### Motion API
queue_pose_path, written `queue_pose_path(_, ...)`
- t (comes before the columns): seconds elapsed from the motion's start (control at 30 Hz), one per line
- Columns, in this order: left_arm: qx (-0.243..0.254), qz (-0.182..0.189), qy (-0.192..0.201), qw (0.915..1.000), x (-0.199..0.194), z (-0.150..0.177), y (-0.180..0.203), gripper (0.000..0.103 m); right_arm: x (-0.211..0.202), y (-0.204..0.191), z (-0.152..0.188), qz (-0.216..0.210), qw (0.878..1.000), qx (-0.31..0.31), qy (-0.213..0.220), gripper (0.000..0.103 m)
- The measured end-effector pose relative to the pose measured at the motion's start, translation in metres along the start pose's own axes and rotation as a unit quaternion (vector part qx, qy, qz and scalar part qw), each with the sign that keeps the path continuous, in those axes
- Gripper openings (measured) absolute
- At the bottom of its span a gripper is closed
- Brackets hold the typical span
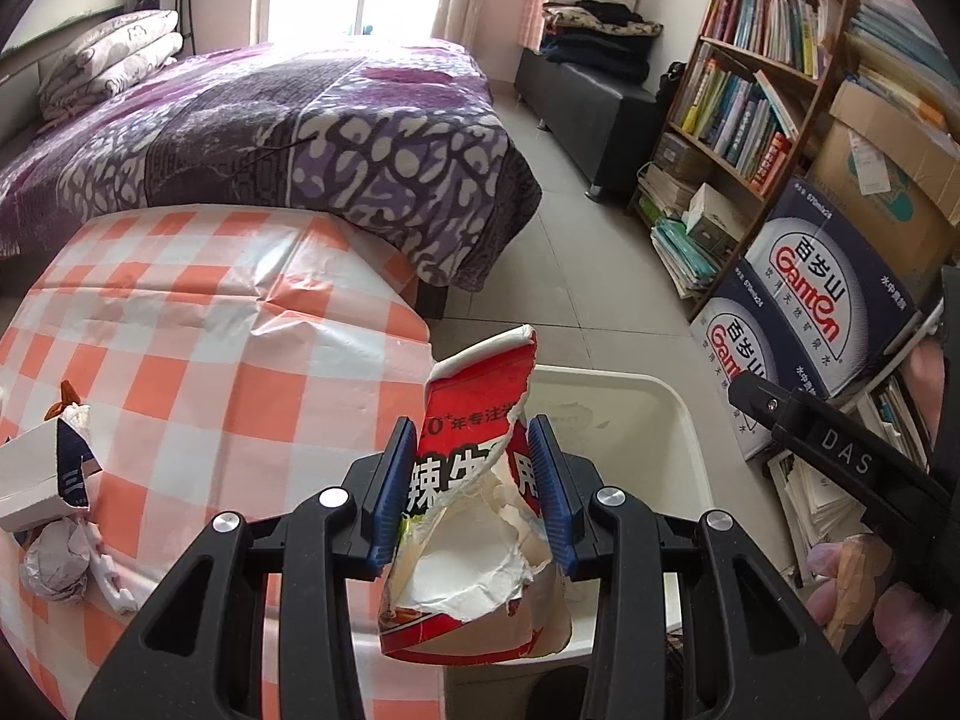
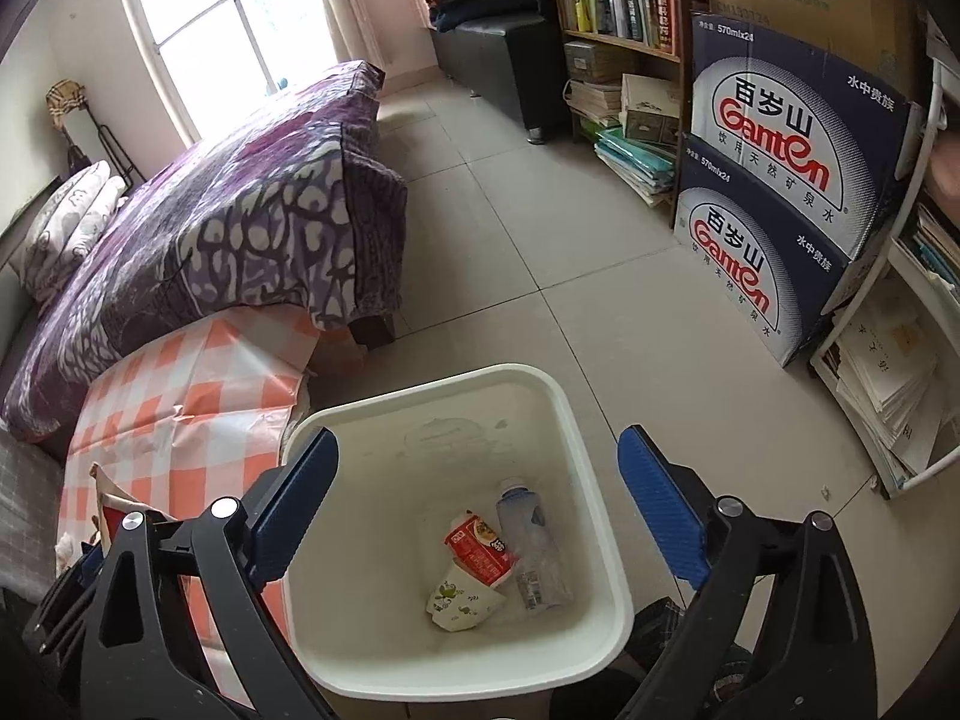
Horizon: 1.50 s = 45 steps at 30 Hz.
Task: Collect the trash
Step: 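Carry the bottle and snack bag to the white bin and release both, then grasp the white box with the left tool while the right tool grasps crumpled paper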
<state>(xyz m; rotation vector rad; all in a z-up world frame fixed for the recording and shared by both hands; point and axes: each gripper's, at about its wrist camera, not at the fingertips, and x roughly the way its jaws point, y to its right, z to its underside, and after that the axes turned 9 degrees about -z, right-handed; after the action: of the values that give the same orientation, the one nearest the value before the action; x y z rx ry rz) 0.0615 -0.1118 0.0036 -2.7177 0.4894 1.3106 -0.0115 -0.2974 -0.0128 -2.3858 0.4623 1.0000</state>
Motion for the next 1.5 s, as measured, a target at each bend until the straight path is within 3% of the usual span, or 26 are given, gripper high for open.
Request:
queue_pose_path(0.33,-0.009,0.071,-0.026,0.9971,0.006,-0.007,0.026,0.041,-0.008,0.027,-0.006,0.021,0.999,0.030,0.020,0.094)
queue_pose_path(0.43,-0.017,0.100,-0.038,0.9941,0.008,-0.009,0.031,0.060,-0.011,0.031,-0.008,0.028,0.998,0.039,0.030,0.096)
queue_pose_path(0.47,-0.022,0.103,-0.040,0.9936,0.008,-0.010,0.032,0.075,-0.012,0.033,-0.008,0.030,0.998,0.042,0.034,0.096)
queue_pose_path(0.5,-0.029,0.103,-0.036,0.9936,0.006,-0.010,0.031,0.081,-0.014,0.034,-0.009,0.031,0.998,0.045,0.036,0.096)
queue_pose_path(0.57,-0.030,0.104,-0.031,0.9937,0.003,-0.010,0.030,0.082,-0.015,0.035,-0.010,0.033,0.997,0.049,0.040,0.096)
queue_pose_path(0.7,-0.020,0.078,-0.024,0.9965,0.000,-0.013,0.025,0.082,-0.017,0.031,-0.010,0.037,0.997,0.044,0.047,0.096)
queue_pose_path(0.87,0.014,0.016,-0.015,0.9997,-0.005,-0.013,0.011,0.086,-0.014,0.016,-0.009,0.038,0.998,0.024,0.046,0.096)
queue_pose_path(1.1,0.078,-0.068,-0.039,0.9939,0.002,-0.005,-0.025,0.090,0.000,-0.018,-0.001,0.024,0.999,-0.013,0.022,0.096)
queue_pose_path(1.27,0.114,-0.139,-0.077,0.9807,0.014,0.006,-0.062,0.091,0.013,-0.051,0.008,0.014,0.999,-0.048,0.001,0.096)
queue_pose_path(1.33,0.148,-0.178,-0.088,0.9687,0.020,0.012,-0.075,0.091,0.017,-0.063,0.013,0.010,0.998,-0.060,-0.006,0.096)
queue_pose_path(1.5,0.247,-0.254,-0.124,0.9267,0.033,0.026,-0.112,0.091,0.031,-0.089,0.025,-0.001,0.996,-0.086,-0.031,0.096)
